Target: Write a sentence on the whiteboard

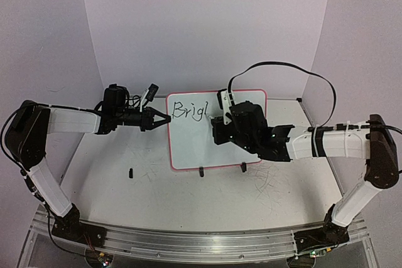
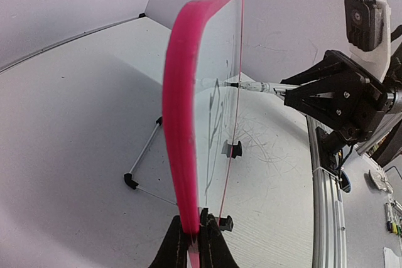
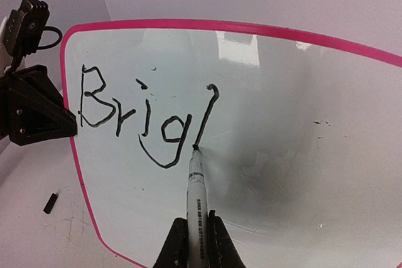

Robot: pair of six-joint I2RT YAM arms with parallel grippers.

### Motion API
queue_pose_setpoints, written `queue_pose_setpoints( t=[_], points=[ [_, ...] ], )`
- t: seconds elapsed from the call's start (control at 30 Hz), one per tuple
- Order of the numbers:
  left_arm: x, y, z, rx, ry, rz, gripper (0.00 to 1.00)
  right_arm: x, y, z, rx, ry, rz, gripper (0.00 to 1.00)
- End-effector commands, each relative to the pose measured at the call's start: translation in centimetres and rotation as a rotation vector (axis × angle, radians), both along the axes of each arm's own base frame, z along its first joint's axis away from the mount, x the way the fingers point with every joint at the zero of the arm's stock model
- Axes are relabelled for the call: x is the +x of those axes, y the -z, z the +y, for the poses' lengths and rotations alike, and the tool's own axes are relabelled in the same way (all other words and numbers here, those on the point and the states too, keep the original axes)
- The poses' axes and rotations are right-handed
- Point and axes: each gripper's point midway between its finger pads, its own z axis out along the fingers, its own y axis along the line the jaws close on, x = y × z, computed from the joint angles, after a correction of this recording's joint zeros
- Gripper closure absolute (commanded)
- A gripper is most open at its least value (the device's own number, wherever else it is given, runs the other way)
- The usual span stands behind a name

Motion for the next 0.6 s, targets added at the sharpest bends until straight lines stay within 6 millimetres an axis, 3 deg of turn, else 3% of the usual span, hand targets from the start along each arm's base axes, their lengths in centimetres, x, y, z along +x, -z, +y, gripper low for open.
queue_pose_setpoints(
  t=[0.0,0.57],
  points=[
    [0.4,-3.2,0.3,-0.025,-0.017,-0.151,1.00,1.0,-2.6,0.3,0.047,0.036,-0.062,1.00],
    [0.4,-3.1,0.3,-0.024,-0.016,-0.152,1.00,2.5,-3.8,-1.4,0.066,0.118,-0.092,1.00]
  ],
)
